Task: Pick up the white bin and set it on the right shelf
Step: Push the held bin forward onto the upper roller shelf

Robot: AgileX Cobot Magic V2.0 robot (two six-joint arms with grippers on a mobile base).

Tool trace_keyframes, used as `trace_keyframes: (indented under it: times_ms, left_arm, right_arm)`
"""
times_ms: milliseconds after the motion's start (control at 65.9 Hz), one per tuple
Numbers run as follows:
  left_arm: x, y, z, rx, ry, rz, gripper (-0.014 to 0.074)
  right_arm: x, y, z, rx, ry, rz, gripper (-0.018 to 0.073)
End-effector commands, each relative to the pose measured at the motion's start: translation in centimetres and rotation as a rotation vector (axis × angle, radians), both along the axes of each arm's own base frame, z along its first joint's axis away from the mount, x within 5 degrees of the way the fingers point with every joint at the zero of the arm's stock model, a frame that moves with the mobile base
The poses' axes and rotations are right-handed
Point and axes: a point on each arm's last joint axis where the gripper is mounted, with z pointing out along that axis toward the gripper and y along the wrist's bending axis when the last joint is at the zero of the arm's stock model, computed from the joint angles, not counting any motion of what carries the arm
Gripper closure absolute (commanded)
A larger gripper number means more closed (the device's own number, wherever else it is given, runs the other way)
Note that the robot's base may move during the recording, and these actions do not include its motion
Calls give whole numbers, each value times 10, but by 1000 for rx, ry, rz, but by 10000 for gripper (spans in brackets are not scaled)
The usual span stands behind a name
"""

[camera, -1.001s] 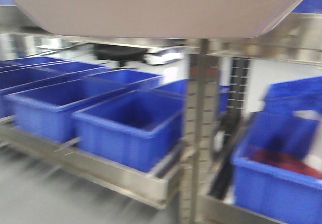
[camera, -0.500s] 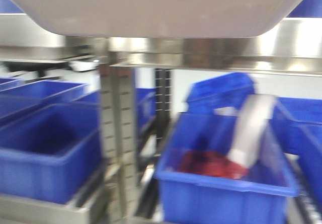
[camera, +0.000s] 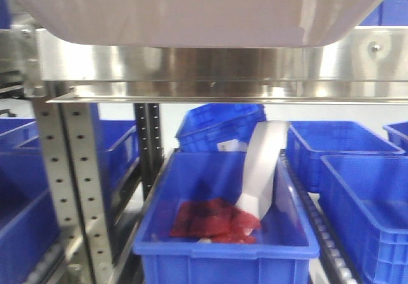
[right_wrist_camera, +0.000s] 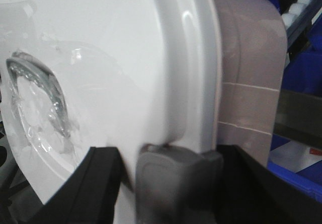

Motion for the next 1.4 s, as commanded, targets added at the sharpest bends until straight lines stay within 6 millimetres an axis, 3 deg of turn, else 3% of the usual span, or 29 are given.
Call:
trace_keyframes:
  times_ms: [0,1380]
  left_arm:
    - [-19,-12,27,-180,-44,-133,356]
    - [-19,-12,27,-180,-44,-133,356]
  right_arm:
    - [-18,15,26,162,-52,160,135]
    - [-18,15,26,162,-52,160,135]
